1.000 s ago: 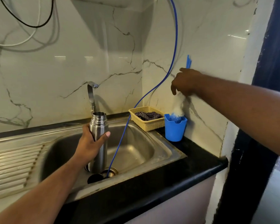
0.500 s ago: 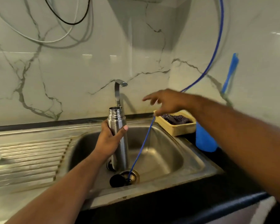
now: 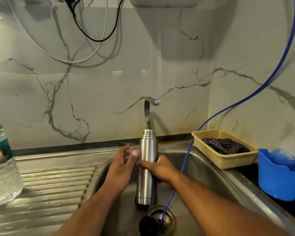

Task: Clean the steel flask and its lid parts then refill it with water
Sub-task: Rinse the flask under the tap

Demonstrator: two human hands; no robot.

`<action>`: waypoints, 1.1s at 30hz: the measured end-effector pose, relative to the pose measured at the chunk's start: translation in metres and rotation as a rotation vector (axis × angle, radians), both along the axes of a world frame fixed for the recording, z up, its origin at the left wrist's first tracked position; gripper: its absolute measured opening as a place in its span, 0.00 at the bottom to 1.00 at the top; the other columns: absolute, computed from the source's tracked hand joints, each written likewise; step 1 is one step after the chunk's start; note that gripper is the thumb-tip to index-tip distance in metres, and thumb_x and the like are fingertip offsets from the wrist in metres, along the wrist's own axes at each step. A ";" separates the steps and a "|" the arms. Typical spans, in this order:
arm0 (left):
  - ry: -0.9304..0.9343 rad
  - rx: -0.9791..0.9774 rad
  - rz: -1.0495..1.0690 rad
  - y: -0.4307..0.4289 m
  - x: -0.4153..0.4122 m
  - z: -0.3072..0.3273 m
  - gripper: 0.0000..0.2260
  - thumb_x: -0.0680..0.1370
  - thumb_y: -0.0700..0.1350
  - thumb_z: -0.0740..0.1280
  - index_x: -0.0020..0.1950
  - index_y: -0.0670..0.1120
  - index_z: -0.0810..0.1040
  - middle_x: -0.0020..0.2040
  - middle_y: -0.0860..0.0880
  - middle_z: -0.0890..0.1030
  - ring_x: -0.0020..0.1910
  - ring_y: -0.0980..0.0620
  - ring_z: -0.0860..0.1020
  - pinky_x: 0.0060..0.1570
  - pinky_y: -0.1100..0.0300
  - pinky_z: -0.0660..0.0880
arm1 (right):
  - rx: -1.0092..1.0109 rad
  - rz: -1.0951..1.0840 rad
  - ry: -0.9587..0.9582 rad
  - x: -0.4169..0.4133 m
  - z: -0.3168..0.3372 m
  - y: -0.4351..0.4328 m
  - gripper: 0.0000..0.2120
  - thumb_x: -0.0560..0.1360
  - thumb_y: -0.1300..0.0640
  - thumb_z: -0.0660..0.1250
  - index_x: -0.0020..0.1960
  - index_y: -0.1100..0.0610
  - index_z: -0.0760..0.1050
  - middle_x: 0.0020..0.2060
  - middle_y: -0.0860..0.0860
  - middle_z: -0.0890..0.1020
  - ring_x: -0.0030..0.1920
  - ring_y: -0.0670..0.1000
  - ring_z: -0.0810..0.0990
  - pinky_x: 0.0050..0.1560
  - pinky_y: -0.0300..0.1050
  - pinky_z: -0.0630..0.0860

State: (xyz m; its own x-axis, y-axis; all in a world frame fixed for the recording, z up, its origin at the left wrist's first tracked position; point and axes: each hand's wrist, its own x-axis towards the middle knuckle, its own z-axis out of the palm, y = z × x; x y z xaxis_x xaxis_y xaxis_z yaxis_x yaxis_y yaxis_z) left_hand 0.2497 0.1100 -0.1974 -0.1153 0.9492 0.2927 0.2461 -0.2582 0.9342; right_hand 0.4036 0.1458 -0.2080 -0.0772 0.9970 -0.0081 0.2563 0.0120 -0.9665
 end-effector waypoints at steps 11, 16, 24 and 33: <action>0.521 0.107 0.152 0.123 0.029 0.037 0.17 0.81 0.41 0.68 0.70 0.46 0.77 0.60 0.48 0.82 0.52 0.52 0.81 0.54 0.63 0.73 | -0.069 -0.267 0.097 0.023 -0.023 0.042 0.38 0.64 0.38 0.81 0.66 0.52 0.68 0.57 0.53 0.81 0.52 0.56 0.83 0.52 0.59 0.83; 0.633 0.121 0.101 0.165 0.055 0.046 0.17 0.82 0.45 0.67 0.71 0.51 0.78 0.61 0.47 0.83 0.55 0.47 0.83 0.60 0.52 0.78 | -0.069 -0.279 0.140 0.018 -0.029 0.048 0.41 0.60 0.34 0.80 0.64 0.51 0.68 0.56 0.53 0.82 0.52 0.56 0.84 0.52 0.63 0.83; 0.599 0.184 0.270 0.179 0.058 0.036 0.10 0.82 0.41 0.67 0.57 0.50 0.87 0.54 0.48 0.87 0.53 0.48 0.82 0.51 0.63 0.74 | -0.113 -0.254 0.167 0.023 -0.028 0.050 0.37 0.64 0.37 0.80 0.64 0.50 0.68 0.56 0.52 0.81 0.53 0.57 0.83 0.51 0.64 0.83; 0.573 0.231 0.243 0.175 0.053 0.026 0.11 0.82 0.41 0.67 0.61 0.48 0.85 0.55 0.47 0.87 0.54 0.47 0.83 0.50 0.64 0.71 | -0.128 -0.181 0.140 0.022 -0.030 0.050 0.37 0.65 0.38 0.80 0.66 0.49 0.67 0.58 0.51 0.81 0.54 0.55 0.83 0.53 0.62 0.82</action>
State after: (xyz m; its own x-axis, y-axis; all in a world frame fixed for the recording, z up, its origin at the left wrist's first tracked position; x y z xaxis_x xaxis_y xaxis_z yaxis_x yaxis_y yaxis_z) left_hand 0.3028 0.2848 -0.1717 -0.0838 0.8214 0.5641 0.7637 -0.3107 0.5659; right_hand 0.4251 0.1954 -0.2376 0.0928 0.9863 -0.1367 0.1071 -0.1464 -0.9834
